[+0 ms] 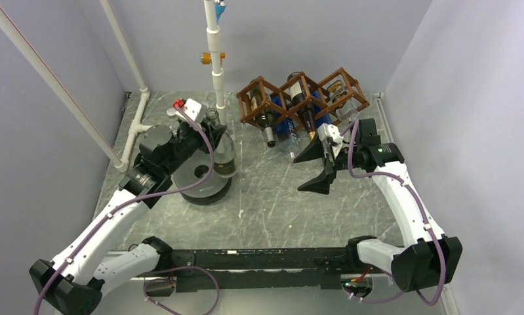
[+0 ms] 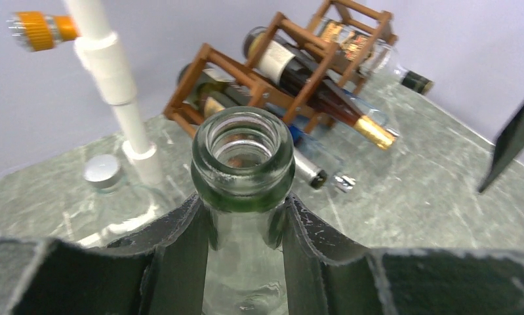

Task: Take the wine bottle off the wine rack
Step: Place the wine bottle at the center of the board.

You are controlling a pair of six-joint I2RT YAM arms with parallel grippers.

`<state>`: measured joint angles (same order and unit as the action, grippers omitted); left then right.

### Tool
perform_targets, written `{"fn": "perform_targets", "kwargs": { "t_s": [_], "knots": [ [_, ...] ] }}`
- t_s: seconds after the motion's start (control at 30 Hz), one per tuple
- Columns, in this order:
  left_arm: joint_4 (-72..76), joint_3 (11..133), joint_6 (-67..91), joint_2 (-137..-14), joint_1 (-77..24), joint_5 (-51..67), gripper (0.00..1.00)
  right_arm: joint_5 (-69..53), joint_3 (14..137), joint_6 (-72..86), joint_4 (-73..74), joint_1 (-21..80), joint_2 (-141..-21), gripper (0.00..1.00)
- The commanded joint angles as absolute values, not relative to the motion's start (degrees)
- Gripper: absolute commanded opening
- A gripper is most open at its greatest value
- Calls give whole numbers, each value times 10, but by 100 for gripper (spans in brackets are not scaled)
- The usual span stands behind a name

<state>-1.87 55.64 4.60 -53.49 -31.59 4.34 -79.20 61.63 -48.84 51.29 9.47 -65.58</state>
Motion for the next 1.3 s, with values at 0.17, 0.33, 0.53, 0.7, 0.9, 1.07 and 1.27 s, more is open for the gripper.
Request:
{"fn": "perform_targets", "kwargs": {
  "t_s": [0.17, 0.33, 0.53, 0.7, 0.9, 1.07, 1.27],
  "knots": [
    [108, 559, 18, -464, -241, -12, 0, -792, 617, -497, 504, 100, -653, 100],
    [110, 543, 7, -447, -208, -40, 0, -792, 617, -498, 505, 100, -652, 100],
    [129, 511, 7, -427, -166, -65, 0, -791, 617, -500, 506, 101, -652, 100],
    [143, 494, 7, -418, -124, -82, 0, -789, 618, -503, 509, 102, -655, 100],
    [171, 472, 7, -415, -81, -97, 0, -785, 619, -508, 512, 105, -655, 100],
    [190, 464, 7, -420, -49, -106, 0, -784, 619, -508, 512, 108, -656, 100],
    [226, 462, 7, -439, -28, -127, 0, -783, 619, -511, 513, 112, -658, 100]
  ]
}}
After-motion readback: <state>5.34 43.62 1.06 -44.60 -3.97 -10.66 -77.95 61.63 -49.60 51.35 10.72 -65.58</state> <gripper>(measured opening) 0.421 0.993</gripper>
